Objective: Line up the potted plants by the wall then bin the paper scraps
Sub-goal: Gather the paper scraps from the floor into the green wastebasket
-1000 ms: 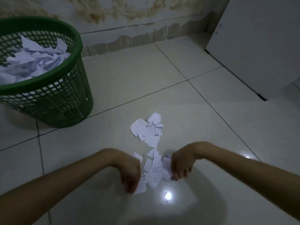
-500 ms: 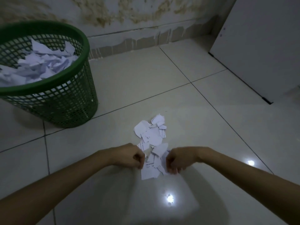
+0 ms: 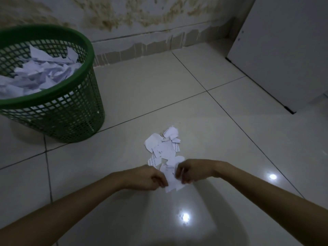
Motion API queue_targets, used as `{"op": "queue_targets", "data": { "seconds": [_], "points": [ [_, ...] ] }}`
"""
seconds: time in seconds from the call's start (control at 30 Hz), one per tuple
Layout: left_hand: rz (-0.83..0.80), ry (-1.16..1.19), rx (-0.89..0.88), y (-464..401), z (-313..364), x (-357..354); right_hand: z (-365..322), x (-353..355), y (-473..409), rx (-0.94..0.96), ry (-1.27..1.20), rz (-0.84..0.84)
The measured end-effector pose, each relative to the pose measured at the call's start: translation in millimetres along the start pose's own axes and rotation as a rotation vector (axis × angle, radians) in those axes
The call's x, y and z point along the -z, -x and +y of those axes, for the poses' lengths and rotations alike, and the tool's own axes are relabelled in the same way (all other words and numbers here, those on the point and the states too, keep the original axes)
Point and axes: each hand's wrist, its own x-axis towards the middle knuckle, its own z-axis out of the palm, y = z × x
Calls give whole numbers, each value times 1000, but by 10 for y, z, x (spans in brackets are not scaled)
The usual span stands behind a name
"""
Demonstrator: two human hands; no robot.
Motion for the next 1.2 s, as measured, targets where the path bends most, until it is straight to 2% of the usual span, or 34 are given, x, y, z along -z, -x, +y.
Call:
{"op": "queue_targets", "data": {
  "seconds": [0.07,0.13,0.2,0.23,0.33,0.47,0.57,0.63,0.73,0.83,0.97,1.1,1.2],
  "points": [
    [216,25,-22,-13,-19,61,-10,136,19,63,-71,156],
    [433,-54,-63,-15,-67,142,-21,282,11,115,-78,358],
    [539,-242,-51,-61,-161,187,-38,397,-38,162,16,572],
    [526,-331,-8,-92,-198,199,-43,439,-86,189,61,628],
    [393,-430,140,-206,-231,201,-81,507,-283,248,171,579],
    [313,-380,108,-354,-194,119,-123,395,-498,250,349,417],
    [282,-504,56,-346,-290,-11,-20,200,-448,227,376,385],
    [296,-566,1,-299,-342,-116,96,42,-323,266,354,415],
    [395,-504,-31,-213,-381,-219,300,-201,-137,312,353,500],
    [500,-535,-67,-171,-485,-200,490,-412,-54,242,402,514],
    [477,-550,10,-76,-541,-48,591,-494,-123,143,426,500],
    [542,-548,15,-151,-548,-12,457,-442,-291,167,361,539],
    [515,-549,45,-205,-530,-43,346,-402,-361,193,266,595]
  ]
}}
